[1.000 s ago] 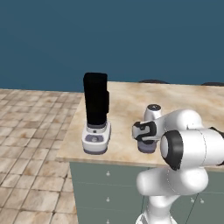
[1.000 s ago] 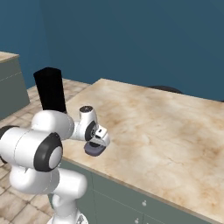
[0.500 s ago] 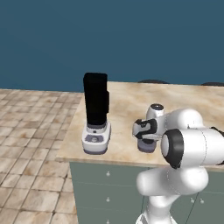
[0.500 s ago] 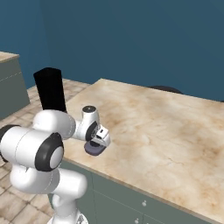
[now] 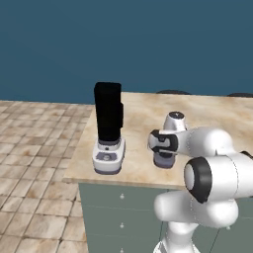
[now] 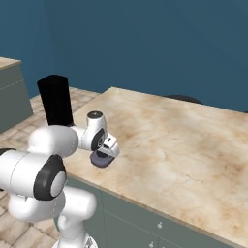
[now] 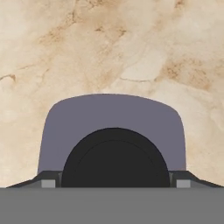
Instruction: Grab the lemon and lime from the fridge, place them in the blender, close the lid, and turn on the blender to create a marinade.
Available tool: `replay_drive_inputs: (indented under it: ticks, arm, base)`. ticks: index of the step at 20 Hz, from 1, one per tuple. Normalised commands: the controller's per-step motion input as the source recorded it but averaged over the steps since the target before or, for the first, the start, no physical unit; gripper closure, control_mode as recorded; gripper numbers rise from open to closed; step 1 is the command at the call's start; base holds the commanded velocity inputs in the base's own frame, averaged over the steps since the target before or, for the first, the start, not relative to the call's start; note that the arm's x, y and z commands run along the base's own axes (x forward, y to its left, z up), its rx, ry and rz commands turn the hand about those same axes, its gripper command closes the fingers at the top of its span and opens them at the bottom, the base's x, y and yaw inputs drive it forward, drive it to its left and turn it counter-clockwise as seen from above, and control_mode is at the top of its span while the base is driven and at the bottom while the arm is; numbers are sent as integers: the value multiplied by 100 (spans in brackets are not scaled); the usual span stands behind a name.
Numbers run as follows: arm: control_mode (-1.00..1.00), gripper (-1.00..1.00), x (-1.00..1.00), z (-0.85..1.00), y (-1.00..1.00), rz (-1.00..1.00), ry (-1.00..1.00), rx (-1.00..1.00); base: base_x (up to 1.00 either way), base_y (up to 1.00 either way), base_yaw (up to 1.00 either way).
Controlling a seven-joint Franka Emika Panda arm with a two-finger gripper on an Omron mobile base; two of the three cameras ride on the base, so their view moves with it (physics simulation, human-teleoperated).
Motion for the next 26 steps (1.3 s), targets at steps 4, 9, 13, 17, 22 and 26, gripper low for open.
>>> replay_drive_inputs:
  ticks: [4,9,13,17,22,26]
  arm:
    - [-100,100,1,84,13,0,0,0]
    - [-100,100,8,100,29,0,2,0]
    - [-100,100,10,98,47,0,1,0]
    - [-100,100,13,73,53,0,0,0]
    - [-100,100,17,43,41,0,-3,0]
    - [-100,100,19,43,33,0,-10,0]
  base:
    - [0,0,0]
    - [0,0,0]
    - [0,0,0]
    - [0,0,0]
    - [0,0,0]
    - [0,0,0]
